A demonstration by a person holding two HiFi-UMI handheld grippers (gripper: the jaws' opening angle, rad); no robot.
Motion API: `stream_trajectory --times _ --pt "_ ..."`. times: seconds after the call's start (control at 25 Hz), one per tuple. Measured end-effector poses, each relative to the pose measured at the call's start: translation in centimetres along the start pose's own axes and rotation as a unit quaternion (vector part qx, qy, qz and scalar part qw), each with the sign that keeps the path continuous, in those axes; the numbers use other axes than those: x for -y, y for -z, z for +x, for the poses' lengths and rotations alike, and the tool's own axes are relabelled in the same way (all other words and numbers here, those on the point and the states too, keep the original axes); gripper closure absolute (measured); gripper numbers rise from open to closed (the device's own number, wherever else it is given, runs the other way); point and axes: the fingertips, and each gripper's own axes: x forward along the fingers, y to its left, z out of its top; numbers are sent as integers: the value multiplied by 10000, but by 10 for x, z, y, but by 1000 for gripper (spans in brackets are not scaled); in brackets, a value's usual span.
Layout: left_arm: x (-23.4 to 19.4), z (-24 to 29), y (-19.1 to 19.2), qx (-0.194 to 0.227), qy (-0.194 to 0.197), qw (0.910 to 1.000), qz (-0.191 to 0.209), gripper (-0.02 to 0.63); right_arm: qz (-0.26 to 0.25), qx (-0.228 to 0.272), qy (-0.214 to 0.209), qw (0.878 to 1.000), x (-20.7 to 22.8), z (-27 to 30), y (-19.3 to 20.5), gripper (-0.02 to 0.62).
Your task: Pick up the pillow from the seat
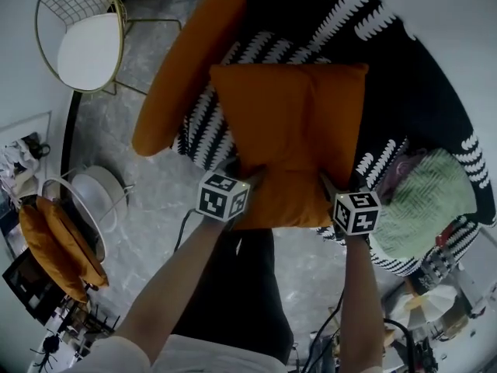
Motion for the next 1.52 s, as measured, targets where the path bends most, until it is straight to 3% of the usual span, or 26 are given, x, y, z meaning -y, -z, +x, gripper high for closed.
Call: stream_trajectory --times 0.36,0.8,1.2,1.52 --pt "52 -75 -23 302 45 9989 358 439 40 429 -70 9990 -41 -82 -23 382" --pt "168 -213 -61 650 112 9927 1006 445 87 1072 112 9941 -104 -250 -51 387" --pt "282 -309 -84 984 353 9794 1725 442 212 1745 330 9839 -141 -400 -57 387" --pt "335 -367 -79 1304 359 9689 2073 442 148 2196 485 9743 -174 -473 -46 387"
